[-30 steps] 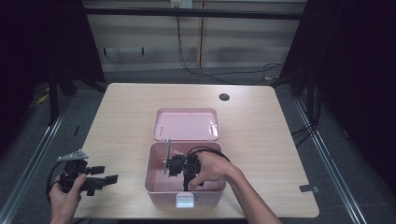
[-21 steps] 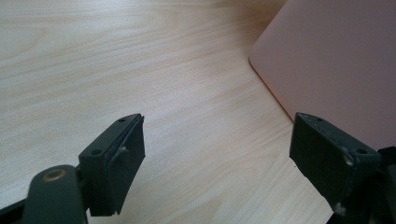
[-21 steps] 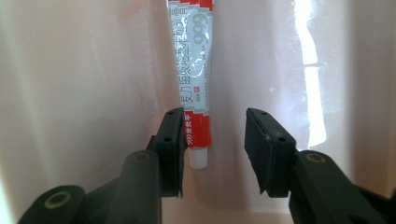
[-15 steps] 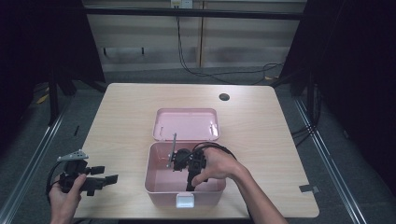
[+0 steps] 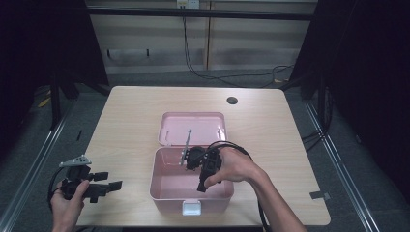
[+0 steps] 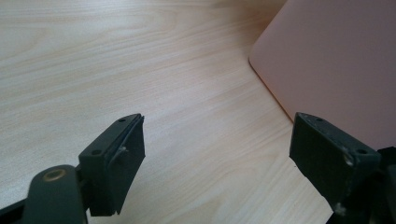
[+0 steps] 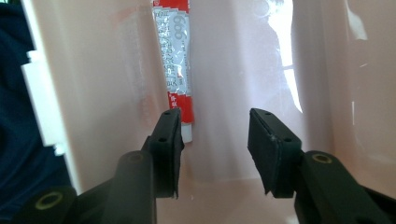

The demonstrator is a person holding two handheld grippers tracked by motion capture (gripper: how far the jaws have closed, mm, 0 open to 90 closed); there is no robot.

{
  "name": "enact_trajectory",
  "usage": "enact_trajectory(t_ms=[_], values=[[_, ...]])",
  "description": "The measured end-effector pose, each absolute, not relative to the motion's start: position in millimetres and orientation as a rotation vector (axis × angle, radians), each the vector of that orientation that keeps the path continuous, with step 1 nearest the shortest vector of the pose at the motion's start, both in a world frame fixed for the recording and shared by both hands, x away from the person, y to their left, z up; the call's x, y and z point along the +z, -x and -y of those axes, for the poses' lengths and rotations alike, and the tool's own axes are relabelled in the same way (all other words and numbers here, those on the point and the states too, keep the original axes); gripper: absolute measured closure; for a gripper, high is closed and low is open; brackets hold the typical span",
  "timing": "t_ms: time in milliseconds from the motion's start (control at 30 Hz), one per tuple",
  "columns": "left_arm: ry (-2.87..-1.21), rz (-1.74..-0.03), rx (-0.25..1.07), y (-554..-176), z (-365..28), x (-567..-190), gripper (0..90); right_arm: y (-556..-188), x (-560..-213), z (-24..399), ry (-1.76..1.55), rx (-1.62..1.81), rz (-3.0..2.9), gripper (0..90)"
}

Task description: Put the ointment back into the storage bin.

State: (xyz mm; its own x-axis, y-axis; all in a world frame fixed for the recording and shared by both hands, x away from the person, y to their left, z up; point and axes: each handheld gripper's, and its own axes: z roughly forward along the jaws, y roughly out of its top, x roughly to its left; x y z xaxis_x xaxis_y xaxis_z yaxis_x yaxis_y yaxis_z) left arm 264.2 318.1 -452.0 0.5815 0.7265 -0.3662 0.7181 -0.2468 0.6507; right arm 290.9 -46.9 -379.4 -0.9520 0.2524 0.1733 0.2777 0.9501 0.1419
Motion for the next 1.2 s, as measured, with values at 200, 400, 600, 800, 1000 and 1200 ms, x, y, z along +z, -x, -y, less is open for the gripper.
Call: enact_trajectory(t_ms=[200, 400, 600, 800, 1000, 1200], values=[[-1.991, -1.152, 0.012, -264, -318, -452, 18.1, -292, -369, 57, 0.447, -0.283, 2.964, 55.4], [-1.989, -1.155, 0.011, -264, -318, -452, 18.1, -291, -363, 68, 0.502, -0.298, 2.957, 54.0], [-1.99, -1.154, 0.013, -264, -318, -452, 18.1, -292, -359, 79, 0.554, -0.325, 2.963, 52.8], [-1.989, -1.154, 0.011, -264, -318, -452, 18.1, -291, -348, 94, 0.637, -0.343, 2.974, 48.3], [-1.992, -1.154, 0.014, -264, -318, -452, 18.1, -286, -336, 107, 0.691, -0.381, 2.985, 47.6], [-1.992, -1.154, 0.015, -264, -318, -452, 18.1, -282, -323, 127, 0.785, -0.407, 2.992, 47.4]])
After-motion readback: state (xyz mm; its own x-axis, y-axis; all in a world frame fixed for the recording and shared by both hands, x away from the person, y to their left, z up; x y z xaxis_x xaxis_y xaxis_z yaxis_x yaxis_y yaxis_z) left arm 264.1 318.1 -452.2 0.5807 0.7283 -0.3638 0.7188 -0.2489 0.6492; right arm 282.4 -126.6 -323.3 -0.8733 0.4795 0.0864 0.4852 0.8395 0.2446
